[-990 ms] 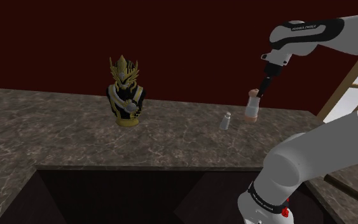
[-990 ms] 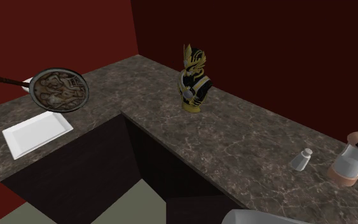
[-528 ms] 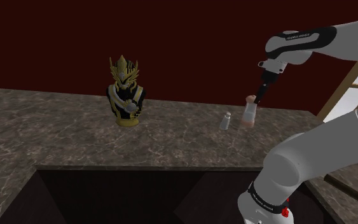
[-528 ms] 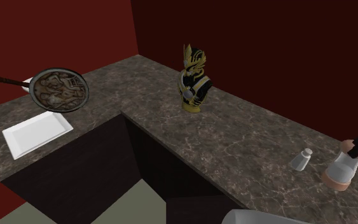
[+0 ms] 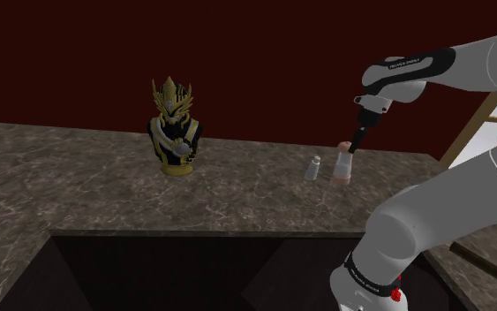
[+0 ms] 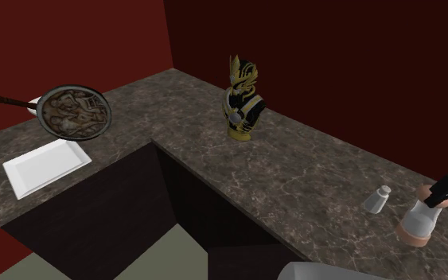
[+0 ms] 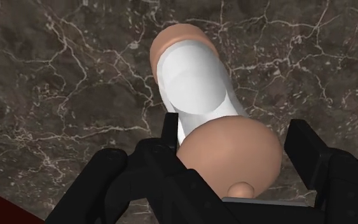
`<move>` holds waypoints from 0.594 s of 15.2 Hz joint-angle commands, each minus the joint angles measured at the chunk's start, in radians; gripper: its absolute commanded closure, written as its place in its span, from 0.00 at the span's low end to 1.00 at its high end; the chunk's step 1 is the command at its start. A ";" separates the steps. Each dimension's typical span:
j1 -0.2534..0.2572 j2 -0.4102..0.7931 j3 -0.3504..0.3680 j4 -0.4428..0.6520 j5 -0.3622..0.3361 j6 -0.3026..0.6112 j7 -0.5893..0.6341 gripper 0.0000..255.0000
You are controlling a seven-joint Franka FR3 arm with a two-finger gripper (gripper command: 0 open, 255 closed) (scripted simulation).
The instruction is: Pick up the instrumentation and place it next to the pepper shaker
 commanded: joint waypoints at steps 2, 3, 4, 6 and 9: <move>0.004 0.020 -0.016 -0.025 0.003 0.044 -0.011 1.00; 0.005 0.027 -0.021 -0.034 0.005 0.059 -0.014 1.00; 0.006 0.031 -0.024 -0.040 0.006 0.069 -0.016 1.00; 0.006 0.031 -0.024 -0.040 0.006 0.069 -0.016 1.00; 0.006 0.031 -0.024 -0.040 0.006 0.069 -0.016 1.00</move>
